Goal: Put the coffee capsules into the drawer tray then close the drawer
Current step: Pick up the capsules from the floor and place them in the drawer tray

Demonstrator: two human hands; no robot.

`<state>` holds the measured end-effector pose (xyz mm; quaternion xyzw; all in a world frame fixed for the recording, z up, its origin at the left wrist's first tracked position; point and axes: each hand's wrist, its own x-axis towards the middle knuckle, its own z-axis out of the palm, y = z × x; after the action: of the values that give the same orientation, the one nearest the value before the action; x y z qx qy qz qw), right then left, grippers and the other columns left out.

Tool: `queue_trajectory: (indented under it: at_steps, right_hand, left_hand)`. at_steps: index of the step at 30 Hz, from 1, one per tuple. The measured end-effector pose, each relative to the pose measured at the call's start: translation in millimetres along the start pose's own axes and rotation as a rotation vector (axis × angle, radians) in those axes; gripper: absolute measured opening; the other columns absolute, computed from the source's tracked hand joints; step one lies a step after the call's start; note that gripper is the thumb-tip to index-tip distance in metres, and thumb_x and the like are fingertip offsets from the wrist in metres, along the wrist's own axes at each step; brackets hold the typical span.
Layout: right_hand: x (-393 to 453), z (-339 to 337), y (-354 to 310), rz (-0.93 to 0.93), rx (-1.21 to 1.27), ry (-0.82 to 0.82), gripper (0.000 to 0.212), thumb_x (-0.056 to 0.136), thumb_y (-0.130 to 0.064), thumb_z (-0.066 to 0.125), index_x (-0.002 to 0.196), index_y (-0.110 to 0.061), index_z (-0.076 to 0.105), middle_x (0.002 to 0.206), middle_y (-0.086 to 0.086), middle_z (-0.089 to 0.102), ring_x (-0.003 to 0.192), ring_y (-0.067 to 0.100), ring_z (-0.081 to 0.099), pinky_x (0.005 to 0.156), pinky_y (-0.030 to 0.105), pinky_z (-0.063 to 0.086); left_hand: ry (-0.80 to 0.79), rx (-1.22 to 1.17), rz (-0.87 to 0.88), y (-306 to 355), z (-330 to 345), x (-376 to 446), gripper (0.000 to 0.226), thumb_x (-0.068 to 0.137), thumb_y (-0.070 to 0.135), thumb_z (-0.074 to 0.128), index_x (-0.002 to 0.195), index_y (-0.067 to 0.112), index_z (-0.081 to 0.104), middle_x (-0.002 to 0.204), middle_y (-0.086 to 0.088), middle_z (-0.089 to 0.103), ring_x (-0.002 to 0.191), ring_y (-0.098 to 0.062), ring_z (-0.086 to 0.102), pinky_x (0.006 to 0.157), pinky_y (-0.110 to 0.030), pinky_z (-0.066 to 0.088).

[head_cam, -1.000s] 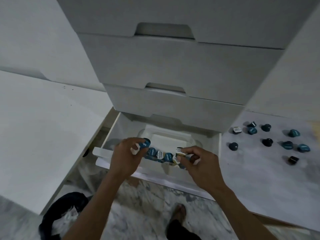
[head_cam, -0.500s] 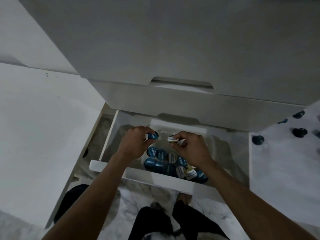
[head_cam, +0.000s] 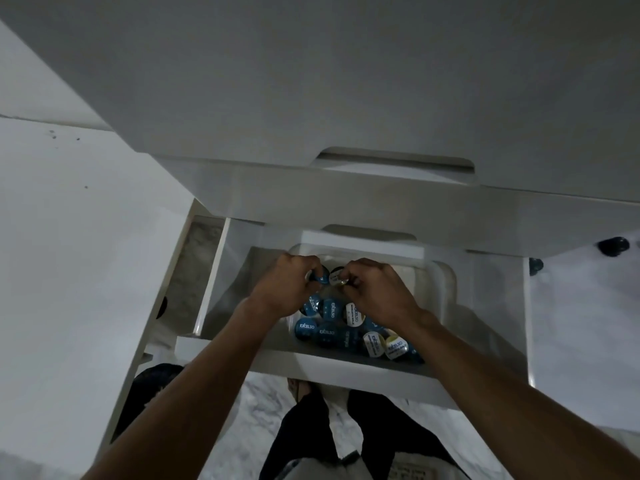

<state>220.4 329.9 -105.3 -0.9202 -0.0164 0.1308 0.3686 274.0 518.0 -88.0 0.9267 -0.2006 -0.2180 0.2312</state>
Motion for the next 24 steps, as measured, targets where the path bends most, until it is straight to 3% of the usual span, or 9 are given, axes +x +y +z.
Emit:
queue_trajectory:
  at_steps: [4,12,16,24]
  right_hand:
    - [-0.9,-0.8,4.2,0.021,0.018,-0.009,0.019,0.082,-0.007,0.068,0.098,-0.018,0.069,0.096,-0.001,0.065,0.081,0.014,0.060,0.075,0.033,0.053]
    - [-4.2,-6.8,5.8,0.039,0.082,-0.044,0.022,0.081,-0.013,0.074,0.103,-0.015,0.072,0.099,-0.001,0.067,0.082,0.009,0.061,0.073,0.012,0.046]
    - [-2.3,-4.0,6.5,0.073,0.106,-0.055,0.023,0.083,-0.017,0.075,0.105,-0.017,0.071,0.102,-0.002,0.067,0.085,0.008,0.061,0.071,0.006,0.042]
    - [2.8,2.1,0.5,0.051,0.090,-0.058,0.026,0.084,-0.013,0.072,0.109,-0.016,0.070,0.106,0.001,0.068,0.084,0.009,0.060,0.079,0.020,0.050]
  left_hand:
    - [-0.034,0.028,-0.013,-2.7,1.5,-0.3,0.012,0.085,0.020,0.072,0.097,0.019,0.067,0.089,-0.004,0.071,0.067,-0.014,0.064,0.066,-0.026,0.052]
    - [-0.055,0.067,-0.003,-6.3,-0.3,-3.7,0.022,0.084,0.026,0.072,0.100,0.013,0.070,0.113,-0.007,0.070,0.080,-0.017,0.068,0.080,-0.035,0.056]
    - [-0.058,0.044,0.033,-6.1,-1.7,-5.2,0.012,0.087,0.025,0.069,0.093,0.015,0.070,0.099,-0.005,0.073,0.072,-0.014,0.067,0.075,-0.036,0.058]
    - [-0.001,0.074,-0.011,-1.9,0.8,-5.2,0.016,0.090,0.020,0.065,0.104,0.015,0.068,0.101,-0.006,0.069,0.074,-0.014,0.059,0.071,-0.026,0.049]
